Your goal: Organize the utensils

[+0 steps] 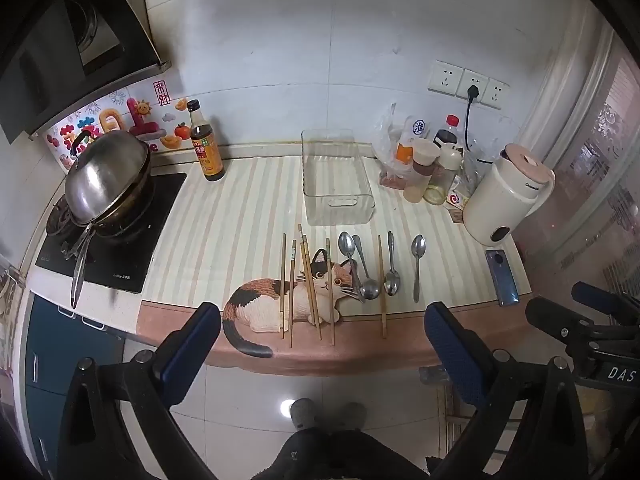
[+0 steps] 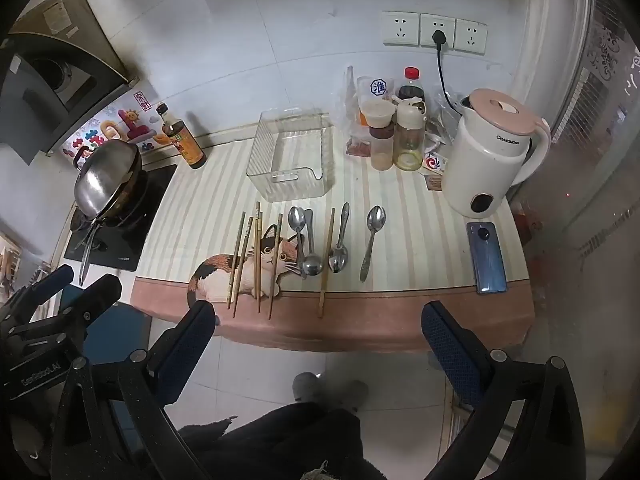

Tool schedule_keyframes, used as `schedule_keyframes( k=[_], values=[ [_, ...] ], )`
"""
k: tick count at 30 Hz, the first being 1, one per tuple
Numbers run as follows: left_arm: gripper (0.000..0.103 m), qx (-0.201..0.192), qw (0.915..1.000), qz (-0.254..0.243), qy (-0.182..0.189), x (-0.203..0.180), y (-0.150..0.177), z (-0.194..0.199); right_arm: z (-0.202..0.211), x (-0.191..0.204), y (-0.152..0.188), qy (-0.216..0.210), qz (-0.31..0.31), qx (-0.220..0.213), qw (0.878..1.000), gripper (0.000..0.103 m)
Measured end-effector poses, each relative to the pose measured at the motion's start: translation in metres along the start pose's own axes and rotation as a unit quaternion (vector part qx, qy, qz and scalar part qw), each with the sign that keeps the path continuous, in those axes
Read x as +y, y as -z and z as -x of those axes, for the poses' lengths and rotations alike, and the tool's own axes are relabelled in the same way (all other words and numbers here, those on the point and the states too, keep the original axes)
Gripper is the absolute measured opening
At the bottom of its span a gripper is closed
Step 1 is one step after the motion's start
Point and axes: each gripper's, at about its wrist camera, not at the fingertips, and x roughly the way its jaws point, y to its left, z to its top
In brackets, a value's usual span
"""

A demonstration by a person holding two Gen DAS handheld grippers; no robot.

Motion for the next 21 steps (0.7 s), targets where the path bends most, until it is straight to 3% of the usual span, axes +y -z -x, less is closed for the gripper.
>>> schedule_keyframes(
  k=[21],
  values=[
    [0.103,-0.002,1.0000,0.001,-0.004,0.000,0.000,0.004,0.005,-0.008,0.001,0.007,0.003,-0.005,1.000,0.103]
  ],
)
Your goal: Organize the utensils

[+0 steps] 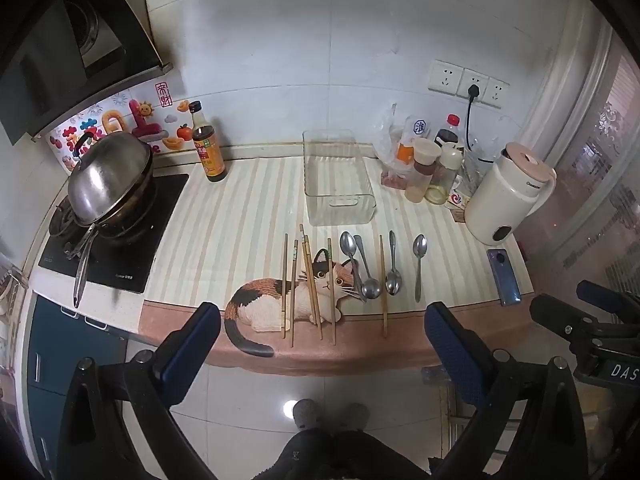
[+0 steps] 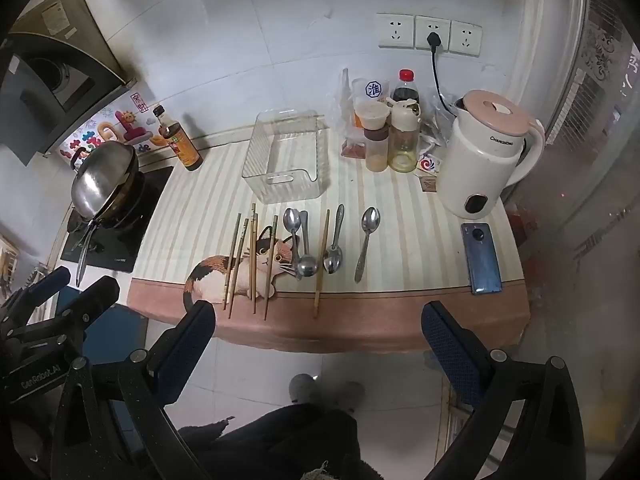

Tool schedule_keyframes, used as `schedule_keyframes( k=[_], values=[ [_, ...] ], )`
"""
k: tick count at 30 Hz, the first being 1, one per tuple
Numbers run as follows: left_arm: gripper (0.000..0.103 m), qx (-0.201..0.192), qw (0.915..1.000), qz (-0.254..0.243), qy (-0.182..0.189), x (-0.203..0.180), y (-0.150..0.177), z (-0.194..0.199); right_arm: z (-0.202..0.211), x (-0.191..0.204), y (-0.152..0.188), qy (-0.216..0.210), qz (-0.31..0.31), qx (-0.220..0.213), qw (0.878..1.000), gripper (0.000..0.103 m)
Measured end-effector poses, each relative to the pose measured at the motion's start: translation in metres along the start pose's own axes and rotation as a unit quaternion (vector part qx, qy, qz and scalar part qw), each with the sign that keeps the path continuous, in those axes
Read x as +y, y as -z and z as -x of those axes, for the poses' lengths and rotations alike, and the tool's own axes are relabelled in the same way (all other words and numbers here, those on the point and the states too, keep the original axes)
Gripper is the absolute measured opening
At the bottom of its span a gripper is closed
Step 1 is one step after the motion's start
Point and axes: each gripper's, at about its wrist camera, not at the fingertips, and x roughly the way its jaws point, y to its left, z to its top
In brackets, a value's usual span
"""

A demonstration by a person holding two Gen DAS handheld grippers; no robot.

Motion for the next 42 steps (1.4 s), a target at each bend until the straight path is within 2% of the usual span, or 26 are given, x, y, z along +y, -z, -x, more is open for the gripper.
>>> schedule_keyframes(
  k=[42],
  values=[
    [0.103,-0.001,1.0000,-0.001,0.000,0.001,0.003,-0.003,0.001,0.010,0.000,0.010,0.002,-0.003,1.000,0.103]
  ],
)
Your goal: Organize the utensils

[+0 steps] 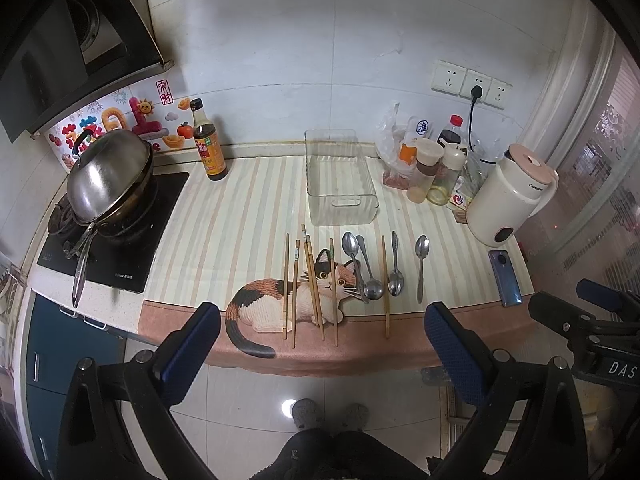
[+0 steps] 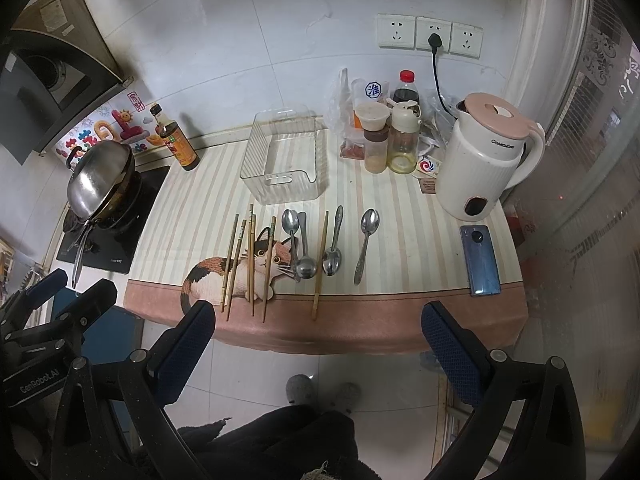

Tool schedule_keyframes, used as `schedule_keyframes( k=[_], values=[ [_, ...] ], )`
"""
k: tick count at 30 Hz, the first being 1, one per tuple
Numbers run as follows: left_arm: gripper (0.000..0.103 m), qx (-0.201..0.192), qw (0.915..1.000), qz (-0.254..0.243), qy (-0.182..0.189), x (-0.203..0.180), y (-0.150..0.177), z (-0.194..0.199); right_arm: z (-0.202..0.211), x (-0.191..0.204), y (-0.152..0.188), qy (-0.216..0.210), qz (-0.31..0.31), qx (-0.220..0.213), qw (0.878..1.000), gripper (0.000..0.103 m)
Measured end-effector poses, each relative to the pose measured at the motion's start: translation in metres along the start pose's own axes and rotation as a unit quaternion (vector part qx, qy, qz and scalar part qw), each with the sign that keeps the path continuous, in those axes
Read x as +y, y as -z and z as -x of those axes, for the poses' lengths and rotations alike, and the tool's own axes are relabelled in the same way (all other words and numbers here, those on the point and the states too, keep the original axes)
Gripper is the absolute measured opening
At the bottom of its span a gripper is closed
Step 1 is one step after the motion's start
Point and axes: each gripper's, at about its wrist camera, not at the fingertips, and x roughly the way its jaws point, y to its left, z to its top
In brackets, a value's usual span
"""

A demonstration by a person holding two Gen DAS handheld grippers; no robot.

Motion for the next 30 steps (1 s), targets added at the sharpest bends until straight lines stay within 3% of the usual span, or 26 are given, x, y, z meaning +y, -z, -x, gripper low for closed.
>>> schedule_keyframes(
  k=[30],
  values=[
    [0.103,0.003,1.0000,0.001,0.002,0.0058,0.0025,-0.0047,-0.0019,0.0009,-0.0025,0.000,-0.003,0.002,1.000,0.103]
  ],
)
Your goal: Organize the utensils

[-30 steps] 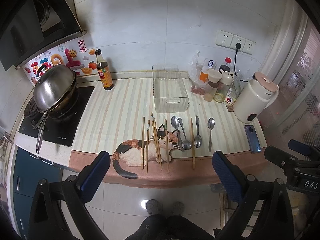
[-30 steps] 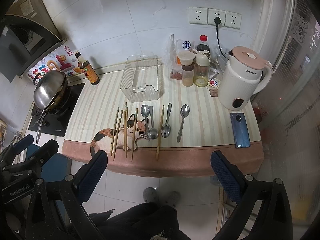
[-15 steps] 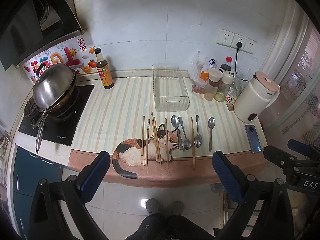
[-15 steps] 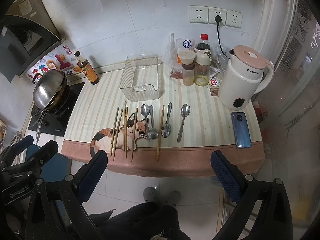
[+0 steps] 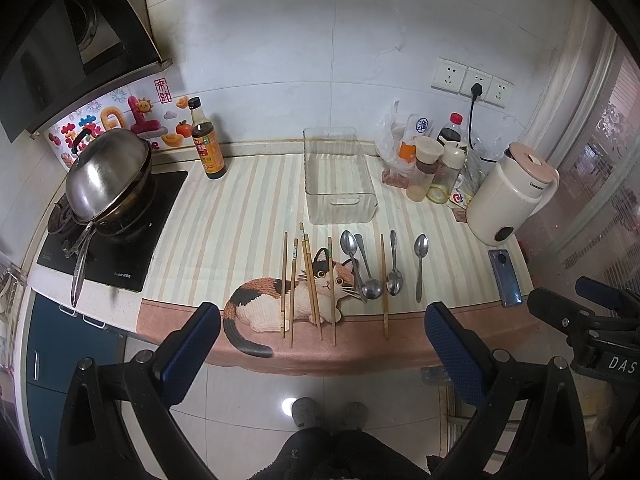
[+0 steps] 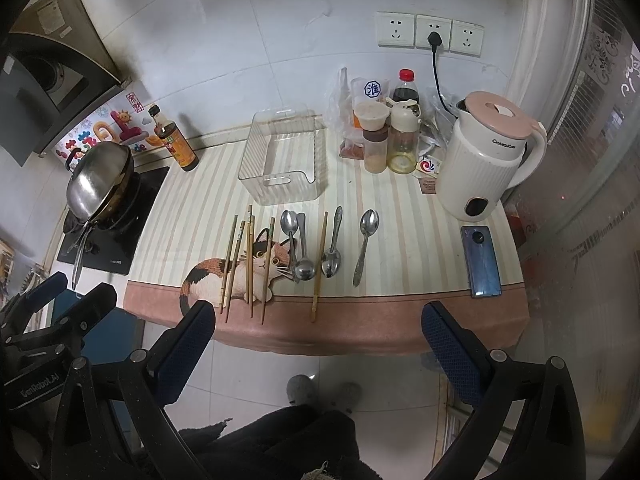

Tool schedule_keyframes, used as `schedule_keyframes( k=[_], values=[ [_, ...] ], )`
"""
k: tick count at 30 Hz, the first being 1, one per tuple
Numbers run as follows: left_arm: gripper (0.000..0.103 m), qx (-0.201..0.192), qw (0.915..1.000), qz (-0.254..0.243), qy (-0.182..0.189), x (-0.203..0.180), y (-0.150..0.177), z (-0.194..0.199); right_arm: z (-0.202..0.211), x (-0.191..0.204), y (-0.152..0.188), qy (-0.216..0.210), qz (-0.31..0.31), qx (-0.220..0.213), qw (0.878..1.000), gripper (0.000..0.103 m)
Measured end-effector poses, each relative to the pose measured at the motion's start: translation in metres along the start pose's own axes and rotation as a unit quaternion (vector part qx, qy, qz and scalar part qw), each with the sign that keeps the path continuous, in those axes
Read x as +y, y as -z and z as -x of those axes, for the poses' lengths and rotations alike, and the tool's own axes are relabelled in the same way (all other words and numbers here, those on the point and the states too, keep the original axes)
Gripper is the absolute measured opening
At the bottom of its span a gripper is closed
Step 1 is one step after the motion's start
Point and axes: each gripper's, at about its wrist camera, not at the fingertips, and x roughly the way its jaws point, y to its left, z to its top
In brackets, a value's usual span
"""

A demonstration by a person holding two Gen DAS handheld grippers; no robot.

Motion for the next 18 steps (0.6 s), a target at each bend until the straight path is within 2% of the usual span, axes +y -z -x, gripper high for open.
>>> schedule_keyframes(
  k=[3,6,10,14,16,18],
  values=[
    [0.103,-0.001,1.0000,0.000,-0.002,0.001,0.000,-0.003,-0.007,0.002,-0.001,0.000,-0.003,-0.001,1.000,0.103],
    [0.103,-0.018,0.9996,0.006,-0.022,0.002,-0.003,-0.006,-0.012,0.001,-0.003,0.006,-0.017,-0.015,1.000,0.103],
    [0.103,-0.051,0.9945,0.012,-0.091,0.008,-0.011,-0.023,-0.031,-0.011,-0.009,0.012,-0.045,-0.027,0.999,0.103],
    [0.103,-0.039,0.9895,0.021,-0.137,0.021,-0.014,-0.058,-0.065,-0.027,-0.017,0.013,-0.076,-0.025,0.997,0.103],
    [0.103,-0.023,0.9887,0.028,-0.146,0.029,-0.013,-0.080,-0.086,-0.035,-0.020,0.007,-0.087,-0.015,0.996,0.100],
    [0.103,0.004,0.9874,0.031,-0.155,0.036,-0.010,-0.108,-0.111,-0.038,-0.020,0.003,-0.090,0.001,0.996,0.084]
  ],
)
